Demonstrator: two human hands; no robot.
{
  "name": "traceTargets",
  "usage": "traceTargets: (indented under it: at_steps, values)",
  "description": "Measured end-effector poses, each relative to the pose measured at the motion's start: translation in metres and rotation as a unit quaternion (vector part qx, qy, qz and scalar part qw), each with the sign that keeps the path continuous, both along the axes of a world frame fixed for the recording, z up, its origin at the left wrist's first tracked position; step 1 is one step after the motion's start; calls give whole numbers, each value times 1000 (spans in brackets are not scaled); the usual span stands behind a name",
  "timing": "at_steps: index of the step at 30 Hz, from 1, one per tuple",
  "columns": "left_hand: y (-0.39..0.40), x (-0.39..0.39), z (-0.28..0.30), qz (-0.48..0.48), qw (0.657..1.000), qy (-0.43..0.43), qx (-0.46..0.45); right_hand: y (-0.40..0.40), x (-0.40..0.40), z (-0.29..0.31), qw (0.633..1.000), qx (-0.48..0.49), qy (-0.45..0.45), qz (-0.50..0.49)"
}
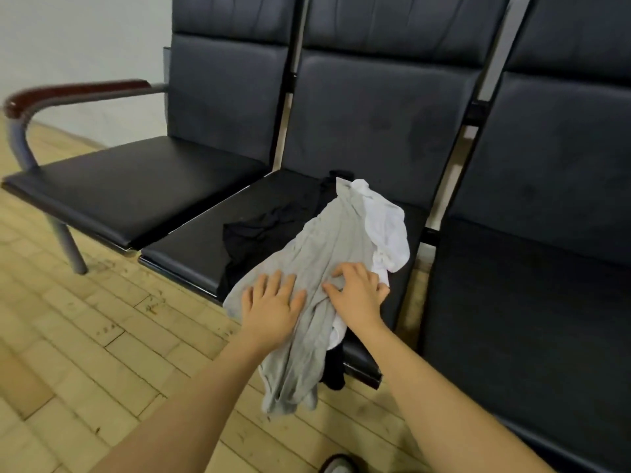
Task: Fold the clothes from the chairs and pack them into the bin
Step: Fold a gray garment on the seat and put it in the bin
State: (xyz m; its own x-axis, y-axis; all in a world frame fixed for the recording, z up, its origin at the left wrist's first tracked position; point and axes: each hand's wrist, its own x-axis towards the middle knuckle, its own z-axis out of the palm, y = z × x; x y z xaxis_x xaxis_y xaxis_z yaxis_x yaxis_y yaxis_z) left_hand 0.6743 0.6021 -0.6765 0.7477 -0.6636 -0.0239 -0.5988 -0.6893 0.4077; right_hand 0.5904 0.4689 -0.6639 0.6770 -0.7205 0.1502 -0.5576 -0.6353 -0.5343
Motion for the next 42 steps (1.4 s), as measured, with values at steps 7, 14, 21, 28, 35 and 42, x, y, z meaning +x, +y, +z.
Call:
traceTargets:
  at_steps: [7, 14, 21, 28, 35, 42]
  values:
    - [-5, 3, 14, 17, 993, -15, -118, -3, -2, 11, 999, -32, -35, 11]
    - [-6, 6, 24, -8, 979, -37, -201, -18, -18, 61, 976, -58, -207, 36]
    - [-12, -15, 29, -67, 960, 46, -268, -29, -55, 73, 952, 0, -298, 68]
    - [-8, -17, 1, -60, 971, 43, -228, -32, -81, 45, 976, 88, -196, 45]
    - [-11, -20, 10, 18, 956, 103, -276, -26, -74, 46, 998, -36, -30, 51]
    - [-6, -11, 79, 100, 951, 22, -291, -19, -45, 105, 988, -2, -122, 92]
